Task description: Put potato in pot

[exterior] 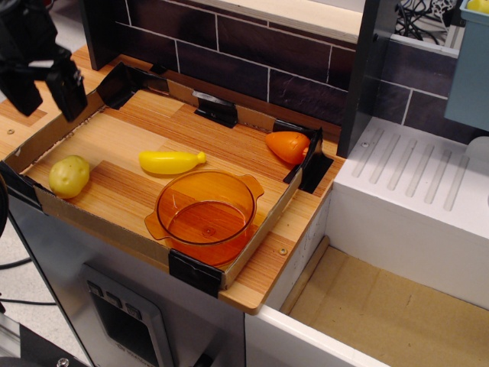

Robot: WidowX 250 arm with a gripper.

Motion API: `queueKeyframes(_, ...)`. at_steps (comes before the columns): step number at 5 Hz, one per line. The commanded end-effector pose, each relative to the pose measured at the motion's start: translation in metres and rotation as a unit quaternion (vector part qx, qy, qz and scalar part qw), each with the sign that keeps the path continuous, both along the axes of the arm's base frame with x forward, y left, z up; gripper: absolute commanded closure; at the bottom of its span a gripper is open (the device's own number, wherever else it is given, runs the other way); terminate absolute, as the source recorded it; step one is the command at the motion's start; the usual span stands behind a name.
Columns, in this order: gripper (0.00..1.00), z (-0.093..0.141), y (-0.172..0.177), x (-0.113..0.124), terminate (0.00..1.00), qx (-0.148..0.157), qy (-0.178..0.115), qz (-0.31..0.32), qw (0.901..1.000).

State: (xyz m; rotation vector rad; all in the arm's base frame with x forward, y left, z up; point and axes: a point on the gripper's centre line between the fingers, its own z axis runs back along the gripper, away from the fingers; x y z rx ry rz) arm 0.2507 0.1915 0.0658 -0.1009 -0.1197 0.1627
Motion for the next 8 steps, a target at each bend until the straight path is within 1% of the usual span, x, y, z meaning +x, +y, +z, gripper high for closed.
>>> queueKeyframes(1,0.00,0.011,-0.010,-0.016,0.00,0.022,-0.005,-0.007,0.9997)
queueKeyframes(2,0.00,-0.001,-0.015,-0.017,0.00,0.032,0.005,-0.009,0.9994)
queueKeyframes(3,0.00,-0.017,-0.014,-0.014,0.00,0.045,0.008,-0.005,0.9990)
queueKeyframes(4,0.00,-0.035,-0.014,-0.010,0.00,0.059,0.021,-0.010,0.9980)
queueKeyframes(5,0.00,-0.049,-0.016,-0.012,0.00,0.071,0.050,-0.028,0.9959)
queueKeyframes(6,0.00,-0.042,-0.018,-0.013,0.00,0.073,0.037,-0.037,0.9959)
queueKeyframes(7,1.00,-0.039,-0.018,-0.014,0.00,0.068,0.028,-0.042,0.9964)
queueKeyframes(8,1.00,-0.030,-0.014,-0.005,0.00,0.062,0.017,-0.022,0.9977)
